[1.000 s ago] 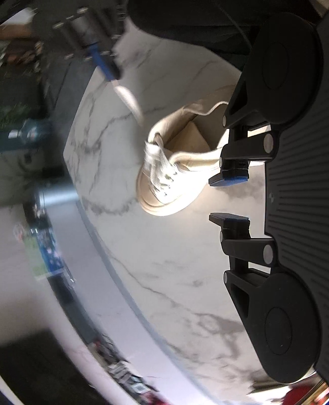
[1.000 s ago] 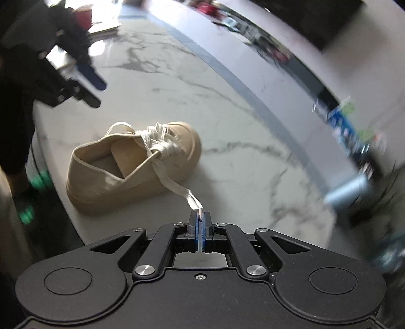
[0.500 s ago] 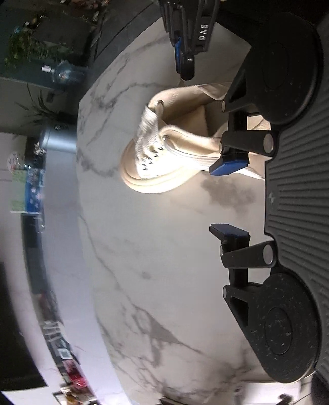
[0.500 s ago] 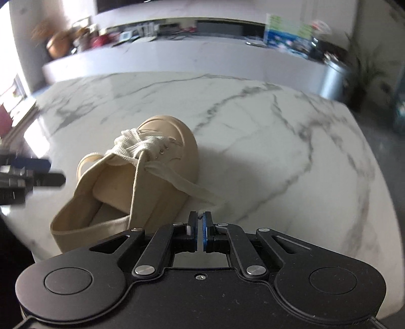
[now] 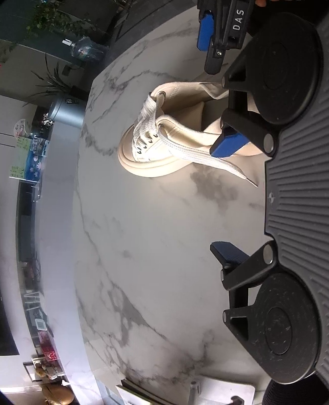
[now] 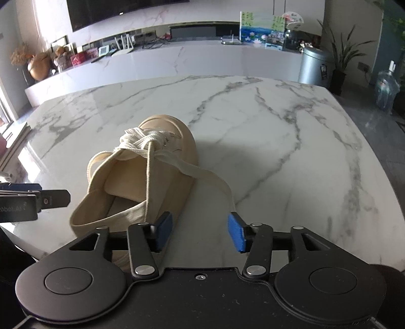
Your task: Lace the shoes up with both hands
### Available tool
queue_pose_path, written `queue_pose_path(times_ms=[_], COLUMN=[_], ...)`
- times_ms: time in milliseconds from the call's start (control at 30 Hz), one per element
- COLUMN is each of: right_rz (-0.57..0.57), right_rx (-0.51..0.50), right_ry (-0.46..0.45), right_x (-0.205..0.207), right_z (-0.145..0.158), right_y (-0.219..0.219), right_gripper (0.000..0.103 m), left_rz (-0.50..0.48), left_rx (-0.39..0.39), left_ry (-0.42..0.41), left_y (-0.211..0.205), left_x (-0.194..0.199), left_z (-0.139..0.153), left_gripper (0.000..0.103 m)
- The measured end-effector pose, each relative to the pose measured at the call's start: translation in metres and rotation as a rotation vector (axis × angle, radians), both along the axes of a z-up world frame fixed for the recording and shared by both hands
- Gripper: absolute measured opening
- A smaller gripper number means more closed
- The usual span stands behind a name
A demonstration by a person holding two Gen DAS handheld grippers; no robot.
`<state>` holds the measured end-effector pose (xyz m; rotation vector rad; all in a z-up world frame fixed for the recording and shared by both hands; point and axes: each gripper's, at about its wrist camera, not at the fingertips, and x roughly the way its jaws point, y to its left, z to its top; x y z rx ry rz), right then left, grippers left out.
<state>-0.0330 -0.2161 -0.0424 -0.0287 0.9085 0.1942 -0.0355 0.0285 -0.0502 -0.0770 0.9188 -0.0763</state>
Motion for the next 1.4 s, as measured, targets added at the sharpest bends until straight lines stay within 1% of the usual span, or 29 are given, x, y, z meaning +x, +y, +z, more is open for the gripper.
queue_pose_path(times_ms=[67,100,167,200,233,267,300,367,633,733,833,967,1067,1167,1400], right_rz=[-0.001,-0.001,-0.002,-0.001,-0.001,-0.002,-0.003,-0.005,0.017,0.022,0.016,0.006,0.022,0.029,0.010], right_rx=[0.004,0.007,0.027,0.033,0.036,0.039,0.042,0.050,0.057,0.066,0.077,0.103,0.093,0.080,0.119], right_ry=[-0.003,-0.005,-0.013,-0.013,-0.016,-0.018,-0.021,-0.031,-0.102,-0.110,-0.131,-0.170,-0.199,-0.208,-0.208], right_x=[-0.002,-0.003,-0.006,-0.007,-0.008,-0.009,-0.010,-0.011,-0.025,-0.029,-0.034,-0.044,-0.052,-0.060,-0.079], right_z=[0.003,0.004,0.008,0.009,0.009,0.010,0.011,0.011,0.016,0.016,0.019,0.025,0.030,0.030,0.025], right_y=[0.001,0.002,0.002,0.002,0.002,0.002,0.003,0.003,0.008,0.010,0.011,0.007,0.009,0.011,0.008], right_gripper=[0.060,0.062,0.074,0.076,0.083,0.089,0.092,0.102,0.102,0.102,0.102,0.102,0.102,0.102,0.102], left_rz=[0.010,0.013,0.019,0.024,0.030,0.039,0.049,0.056,0.062,0.046,0.048,0.052,0.059,0.062,0.044], left_rx=[0.001,0.002,0.013,0.020,0.025,0.024,0.018,0.006,-0.011,0.007,0.009,-0.017,-0.018,-0.018,-0.027], left_ry=[-0.001,-0.002,-0.011,-0.016,-0.022,-0.029,-0.039,-0.043,-0.039,-0.037,-0.050,-0.070,-0.072,-0.071,-0.068], left_y=[0.000,-0.001,-0.002,-0.002,-0.002,-0.001,0.000,0.002,0.003,-0.002,-0.003,-0.003,-0.004,-0.006,-0.013], left_x=[-0.004,-0.005,-0.007,-0.008,-0.009,-0.010,-0.011,-0.013,-0.018,-0.021,-0.026,-0.034,-0.040,-0.046,-0.057], left_z=[0.001,0.002,0.003,0.004,0.005,0.005,0.006,0.007,0.010,0.012,0.016,0.020,0.020,0.019,0.017], left_gripper=[0.081,0.081,0.081,0.082,0.087,0.101,0.102,0.103,0.103,0.103,0.103,0.102,0.102,0.102,0.102])
